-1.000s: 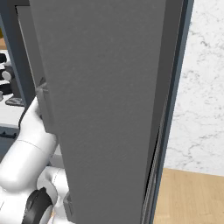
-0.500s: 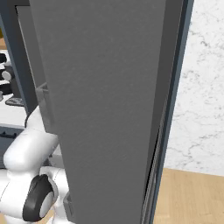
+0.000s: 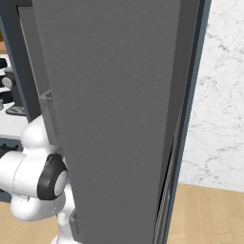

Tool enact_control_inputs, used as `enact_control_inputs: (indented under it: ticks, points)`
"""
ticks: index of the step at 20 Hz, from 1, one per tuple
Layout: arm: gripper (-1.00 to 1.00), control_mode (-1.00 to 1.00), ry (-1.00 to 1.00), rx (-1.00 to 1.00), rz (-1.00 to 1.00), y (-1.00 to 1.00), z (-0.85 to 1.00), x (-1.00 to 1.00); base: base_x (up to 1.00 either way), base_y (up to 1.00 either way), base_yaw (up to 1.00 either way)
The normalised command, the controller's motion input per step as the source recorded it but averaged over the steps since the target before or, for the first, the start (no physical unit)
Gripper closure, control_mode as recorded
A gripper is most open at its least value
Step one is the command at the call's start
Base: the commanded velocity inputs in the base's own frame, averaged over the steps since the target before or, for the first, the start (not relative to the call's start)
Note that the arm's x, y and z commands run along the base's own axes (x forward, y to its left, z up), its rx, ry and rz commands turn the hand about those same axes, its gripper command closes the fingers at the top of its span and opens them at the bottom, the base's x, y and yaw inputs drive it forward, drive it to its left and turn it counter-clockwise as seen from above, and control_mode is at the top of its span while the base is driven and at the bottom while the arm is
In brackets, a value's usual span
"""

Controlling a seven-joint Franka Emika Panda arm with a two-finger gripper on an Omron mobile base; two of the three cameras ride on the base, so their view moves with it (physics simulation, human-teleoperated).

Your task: Place one mushroom and one fish in each tupperware on the nearby counter, to pack two identical lunches.

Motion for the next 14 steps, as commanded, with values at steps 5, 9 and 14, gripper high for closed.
enact_control_inputs:
  ticks: [5, 9, 14]
  points:
    - [-1.00, -1.00, 0.06, -0.04, 0.00, 0.00, -0.29, 0.41, 0.00, 0.00, 0.00]
    - [-1.00, -1.00, 0.05, 0.00, 0.00, 0.00, -0.12, 0.39, 0.00, 0.00, 0.00]
    - [-1.00, -1.00, 0.08, -0.01, 0.00, 0.00, -0.25, 0.51, 0.00, 0.00, 0.00]
